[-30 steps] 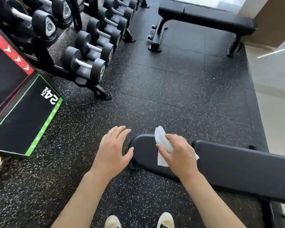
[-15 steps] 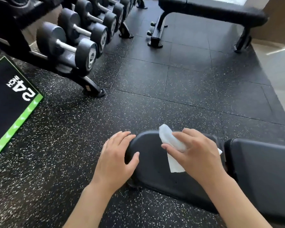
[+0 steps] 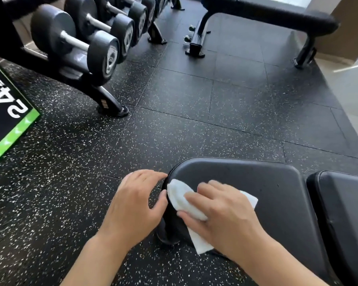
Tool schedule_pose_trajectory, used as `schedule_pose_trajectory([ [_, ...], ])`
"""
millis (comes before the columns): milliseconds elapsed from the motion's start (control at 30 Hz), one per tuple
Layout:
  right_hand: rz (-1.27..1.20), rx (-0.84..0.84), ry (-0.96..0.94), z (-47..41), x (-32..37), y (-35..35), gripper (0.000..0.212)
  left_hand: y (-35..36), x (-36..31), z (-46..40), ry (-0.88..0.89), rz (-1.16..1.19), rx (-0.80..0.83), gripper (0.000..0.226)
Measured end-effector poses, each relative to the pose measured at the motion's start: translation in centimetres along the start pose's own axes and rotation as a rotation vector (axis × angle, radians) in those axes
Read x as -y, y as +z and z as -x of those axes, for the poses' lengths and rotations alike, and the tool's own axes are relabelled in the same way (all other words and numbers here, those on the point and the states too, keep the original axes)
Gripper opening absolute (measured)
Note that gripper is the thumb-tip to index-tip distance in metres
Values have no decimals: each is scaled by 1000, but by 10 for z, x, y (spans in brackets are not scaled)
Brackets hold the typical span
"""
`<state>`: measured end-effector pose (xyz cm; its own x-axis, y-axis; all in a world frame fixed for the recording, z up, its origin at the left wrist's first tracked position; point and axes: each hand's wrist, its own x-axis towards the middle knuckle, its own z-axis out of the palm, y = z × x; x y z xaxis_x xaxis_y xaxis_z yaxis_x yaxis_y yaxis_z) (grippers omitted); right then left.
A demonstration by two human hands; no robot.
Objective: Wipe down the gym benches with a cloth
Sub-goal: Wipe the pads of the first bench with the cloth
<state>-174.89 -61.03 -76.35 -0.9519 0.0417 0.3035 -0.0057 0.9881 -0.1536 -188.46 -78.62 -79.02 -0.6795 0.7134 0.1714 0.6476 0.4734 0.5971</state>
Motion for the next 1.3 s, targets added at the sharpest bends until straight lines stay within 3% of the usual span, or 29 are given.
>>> schedule_pose_trajectory([
  [233, 83, -82, 379, -48, -50, 7, 36, 4, -3, -7, -41, 48, -17, 37],
  [333, 123, -79, 301, -46, -39, 5, 35, 2, 1, -6, -25, 34, -17, 36],
  [500, -34, 14, -10, -16, 16, 12, 34, -6, 14, 0, -22, 0, -25, 29],
  [667, -64, -36, -101, 3, 6, 13, 34, -11, 20, 6, -1, 23, -25, 35],
  [767, 50, -132, 109, -15, -36, 6, 36, -9, 10, 5, 32, 46, -16, 42],
  [833, 89, -120, 340, -27, -68, -3, 37, -4, 2, 5, 56, 56, 10, 42],
  [900, 79, -77, 437, -30, -78, -7, 37, 0, -2, 4, 67, 60, 18, 41],
  [1133, 15, -48, 46, 13, 3, 2, 29, 4, 0, -8, 4, 89, -16, 37],
  [1300, 32, -69, -41, 38, -7, 1, 32, 14, -10, -10, 74, 90, 23, 39],
])
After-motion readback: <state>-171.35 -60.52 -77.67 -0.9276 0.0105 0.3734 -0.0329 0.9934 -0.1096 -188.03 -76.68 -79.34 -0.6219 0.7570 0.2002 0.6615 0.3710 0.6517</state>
